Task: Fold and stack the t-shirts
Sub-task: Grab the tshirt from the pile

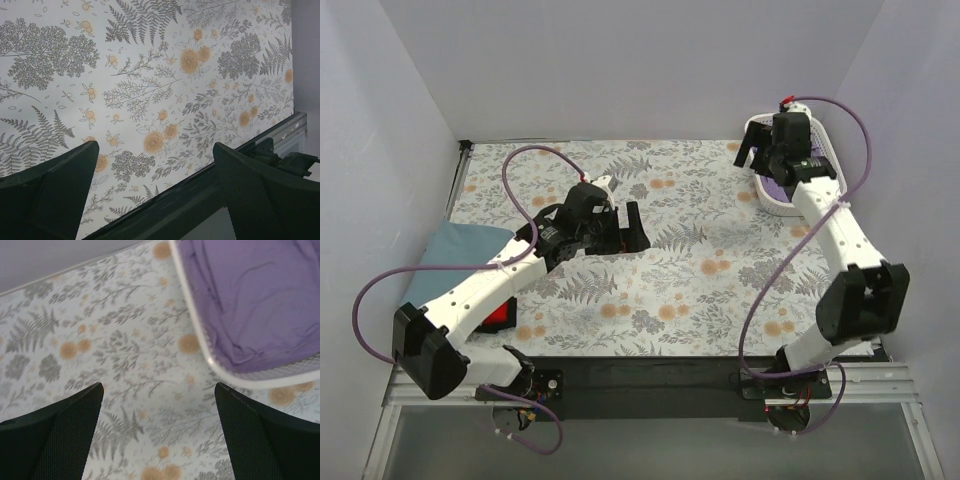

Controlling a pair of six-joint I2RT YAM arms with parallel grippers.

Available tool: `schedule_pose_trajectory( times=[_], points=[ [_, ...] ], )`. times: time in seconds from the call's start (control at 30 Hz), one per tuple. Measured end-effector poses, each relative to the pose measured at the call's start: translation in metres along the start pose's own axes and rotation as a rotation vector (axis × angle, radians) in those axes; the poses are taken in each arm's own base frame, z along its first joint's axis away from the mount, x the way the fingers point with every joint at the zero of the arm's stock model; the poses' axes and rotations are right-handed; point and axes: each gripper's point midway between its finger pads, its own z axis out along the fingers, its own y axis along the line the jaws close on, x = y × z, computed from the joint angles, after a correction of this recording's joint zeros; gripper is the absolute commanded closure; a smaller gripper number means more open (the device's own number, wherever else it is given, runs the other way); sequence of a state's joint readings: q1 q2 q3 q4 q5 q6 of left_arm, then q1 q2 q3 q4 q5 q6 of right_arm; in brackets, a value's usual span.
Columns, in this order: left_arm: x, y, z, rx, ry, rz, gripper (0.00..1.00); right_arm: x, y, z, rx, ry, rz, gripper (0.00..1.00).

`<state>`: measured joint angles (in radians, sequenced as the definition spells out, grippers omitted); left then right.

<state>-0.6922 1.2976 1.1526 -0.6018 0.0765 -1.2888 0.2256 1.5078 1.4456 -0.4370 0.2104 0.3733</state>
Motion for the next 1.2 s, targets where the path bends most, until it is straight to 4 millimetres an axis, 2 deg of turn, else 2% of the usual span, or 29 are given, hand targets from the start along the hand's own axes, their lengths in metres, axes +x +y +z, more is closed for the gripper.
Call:
schedule_pose_trajectory(
  times=[0.07,0.13,0.27,0.33,0.53,0.63,0.9,1.03,1.2],
  points=[
    [-0.001,-0.001,0.001,0.002,0.007,0.005,0.02,-0.017,-0.032,0.034,0.088,0.003,0.037,0.03],
    [-0.002,-0.004,0.001,0.007,0.01,0.01,0.02,-0.033,-0.057,0.064,0.143,-0.001,0.067,0.03],
    [-0.008,-0.011,-0.001,0.029,0.005,0.016,0.02,-0.051,-0.104,0.125,0.226,-0.003,0.115,0.05],
    [-0.008,-0.015,-0.001,0.042,0.011,0.016,0.02,-0.05,-0.126,0.151,0.26,0.006,0.134,0.07],
    [0.0,-0.015,0.009,0.051,0.057,0.012,0.02,-0.021,-0.175,0.202,0.328,0.073,0.162,0.1],
    [0.003,-0.015,0.013,0.052,0.076,0.011,0.02,-0.003,-0.184,0.218,0.333,0.112,0.159,0.14],
    [0.005,-0.016,0.015,0.063,0.087,0.01,0.02,0.033,-0.183,0.236,0.31,0.198,0.139,0.28],
    [0.006,-0.016,0.018,0.065,0.094,0.009,0.02,0.041,-0.183,0.236,0.311,0.214,0.14,0.36],
    [0.009,-0.015,0.022,0.061,0.11,0.009,0.02,0.045,-0.185,0.236,0.317,0.223,0.138,0.55]
  ],
)
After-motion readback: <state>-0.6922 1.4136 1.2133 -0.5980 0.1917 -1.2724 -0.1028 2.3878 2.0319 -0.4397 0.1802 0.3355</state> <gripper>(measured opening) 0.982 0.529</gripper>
